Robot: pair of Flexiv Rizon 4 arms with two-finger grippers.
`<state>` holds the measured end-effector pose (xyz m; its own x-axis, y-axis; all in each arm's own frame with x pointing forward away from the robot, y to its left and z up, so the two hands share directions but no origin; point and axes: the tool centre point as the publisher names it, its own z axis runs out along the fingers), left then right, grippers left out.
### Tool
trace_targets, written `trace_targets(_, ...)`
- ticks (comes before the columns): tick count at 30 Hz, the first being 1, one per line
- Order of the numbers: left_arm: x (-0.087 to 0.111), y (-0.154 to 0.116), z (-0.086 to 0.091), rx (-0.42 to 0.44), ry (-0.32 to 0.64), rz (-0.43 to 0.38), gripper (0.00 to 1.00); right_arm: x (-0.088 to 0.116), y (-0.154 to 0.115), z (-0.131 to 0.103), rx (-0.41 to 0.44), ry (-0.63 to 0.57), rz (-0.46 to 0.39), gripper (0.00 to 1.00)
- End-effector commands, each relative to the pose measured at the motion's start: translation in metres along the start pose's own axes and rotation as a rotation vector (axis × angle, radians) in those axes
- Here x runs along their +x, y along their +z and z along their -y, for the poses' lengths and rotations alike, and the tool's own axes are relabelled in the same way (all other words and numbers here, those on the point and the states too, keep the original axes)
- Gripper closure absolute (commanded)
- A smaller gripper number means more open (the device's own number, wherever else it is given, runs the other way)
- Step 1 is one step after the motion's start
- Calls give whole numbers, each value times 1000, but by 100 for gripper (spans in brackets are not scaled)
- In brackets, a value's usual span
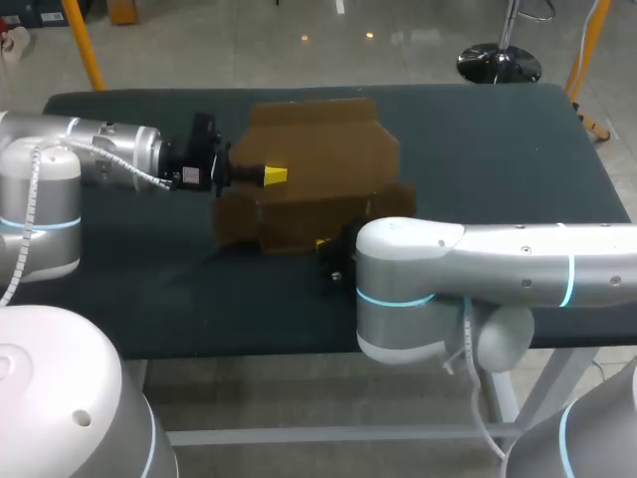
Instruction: Assemble the packaging by folding the flat box into shape, placing the metal phone stand inside, and closing the box properly
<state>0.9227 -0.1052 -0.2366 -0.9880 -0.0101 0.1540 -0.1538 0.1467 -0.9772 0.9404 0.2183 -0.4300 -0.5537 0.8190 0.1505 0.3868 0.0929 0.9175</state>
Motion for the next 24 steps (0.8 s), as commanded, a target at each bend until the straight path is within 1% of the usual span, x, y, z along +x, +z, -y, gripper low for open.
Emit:
trace_targets(1, -2, 2, -2, -9, 1, -2, 100, 0, 4, 5, -1, -1, 4, 100)
trace_targets(9, -1, 1, 4, -24, 19, 3, 100, 0, 4, 5, -1, -1, 4, 100)
trace_targets(24, -1, -2, 2, -50, 18, 13, 100, 0, 4, 5, -1, -1, 4, 100)
